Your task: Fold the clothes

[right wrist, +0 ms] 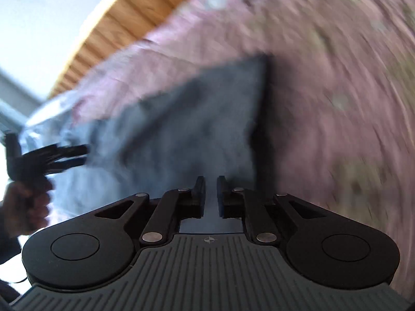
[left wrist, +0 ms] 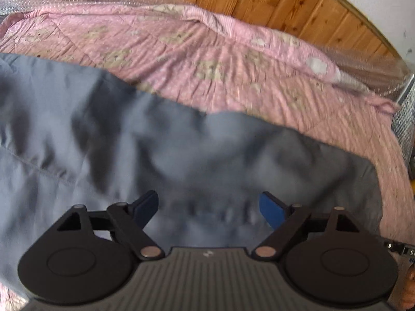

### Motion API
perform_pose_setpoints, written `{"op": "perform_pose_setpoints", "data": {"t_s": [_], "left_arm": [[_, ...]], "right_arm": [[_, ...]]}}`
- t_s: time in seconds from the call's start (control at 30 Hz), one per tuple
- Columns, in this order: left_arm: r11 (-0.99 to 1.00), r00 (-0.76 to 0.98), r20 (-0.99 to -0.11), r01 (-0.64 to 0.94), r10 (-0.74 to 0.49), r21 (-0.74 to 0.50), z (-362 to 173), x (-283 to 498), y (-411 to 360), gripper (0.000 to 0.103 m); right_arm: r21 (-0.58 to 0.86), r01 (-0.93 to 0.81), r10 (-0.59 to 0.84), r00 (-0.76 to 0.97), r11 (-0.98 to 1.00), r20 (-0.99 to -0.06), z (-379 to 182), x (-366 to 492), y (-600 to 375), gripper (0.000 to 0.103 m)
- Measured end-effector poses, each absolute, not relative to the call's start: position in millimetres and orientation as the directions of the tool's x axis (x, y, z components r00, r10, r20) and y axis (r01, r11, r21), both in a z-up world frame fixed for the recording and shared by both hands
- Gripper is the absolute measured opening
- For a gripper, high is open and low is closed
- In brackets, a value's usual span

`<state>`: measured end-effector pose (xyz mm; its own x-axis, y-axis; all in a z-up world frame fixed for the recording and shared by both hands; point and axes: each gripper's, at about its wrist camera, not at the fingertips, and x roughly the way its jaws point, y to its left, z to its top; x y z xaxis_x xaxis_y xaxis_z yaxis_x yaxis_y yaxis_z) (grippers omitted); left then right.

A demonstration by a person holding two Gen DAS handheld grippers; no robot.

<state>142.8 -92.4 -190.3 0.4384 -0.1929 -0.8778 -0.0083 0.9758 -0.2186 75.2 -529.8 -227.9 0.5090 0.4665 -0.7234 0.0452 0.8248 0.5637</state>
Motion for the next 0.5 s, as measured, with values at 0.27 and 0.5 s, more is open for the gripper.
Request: {"op": "perform_pose_setpoints", "data": {"t_s": [0.27,0.5], "left_arm": [[0.967,0.398,-0.884,0.048,-0.247,-0.249,-185.1,119.6,-106.3,0.089],[0.894,0.362,-0.821,0.26,-0.442,-0.366,-148.1,151.0,-213.0,0.094]], "right_arm": [[0.512,0.222,0.265,0.651,0.83,-0.712,-206.1,31.1,-546.4,0.055],[0.442,0.167,0.261,0.608,0.881,-0.75,-214.7,38.0,-517.4,0.049]]}}
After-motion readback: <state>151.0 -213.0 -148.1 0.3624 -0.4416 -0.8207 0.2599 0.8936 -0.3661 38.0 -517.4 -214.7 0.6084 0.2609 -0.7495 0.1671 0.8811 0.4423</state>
